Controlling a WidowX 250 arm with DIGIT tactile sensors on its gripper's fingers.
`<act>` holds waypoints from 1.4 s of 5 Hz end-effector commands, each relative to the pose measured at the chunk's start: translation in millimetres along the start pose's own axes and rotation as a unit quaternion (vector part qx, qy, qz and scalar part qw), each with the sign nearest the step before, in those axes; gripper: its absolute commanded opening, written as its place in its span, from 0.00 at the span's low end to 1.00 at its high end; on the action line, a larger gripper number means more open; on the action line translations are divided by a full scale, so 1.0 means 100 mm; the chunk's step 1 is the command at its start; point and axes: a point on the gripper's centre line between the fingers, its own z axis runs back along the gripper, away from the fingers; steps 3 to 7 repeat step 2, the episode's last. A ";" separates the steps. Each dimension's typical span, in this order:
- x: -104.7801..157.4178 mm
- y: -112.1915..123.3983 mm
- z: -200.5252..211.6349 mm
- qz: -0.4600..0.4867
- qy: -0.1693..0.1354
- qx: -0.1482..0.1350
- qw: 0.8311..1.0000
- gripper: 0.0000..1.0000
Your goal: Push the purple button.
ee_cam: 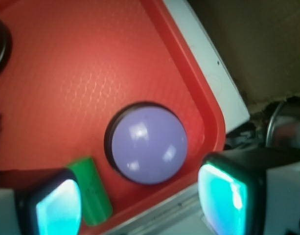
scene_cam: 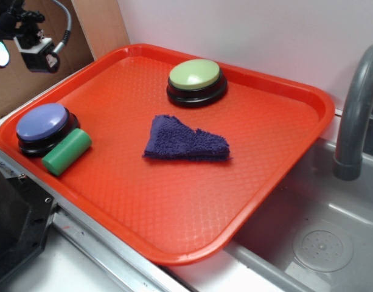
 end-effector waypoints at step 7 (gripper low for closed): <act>0.10 0.13 0.52 -0.003 -0.061 -0.019 0.998 1.00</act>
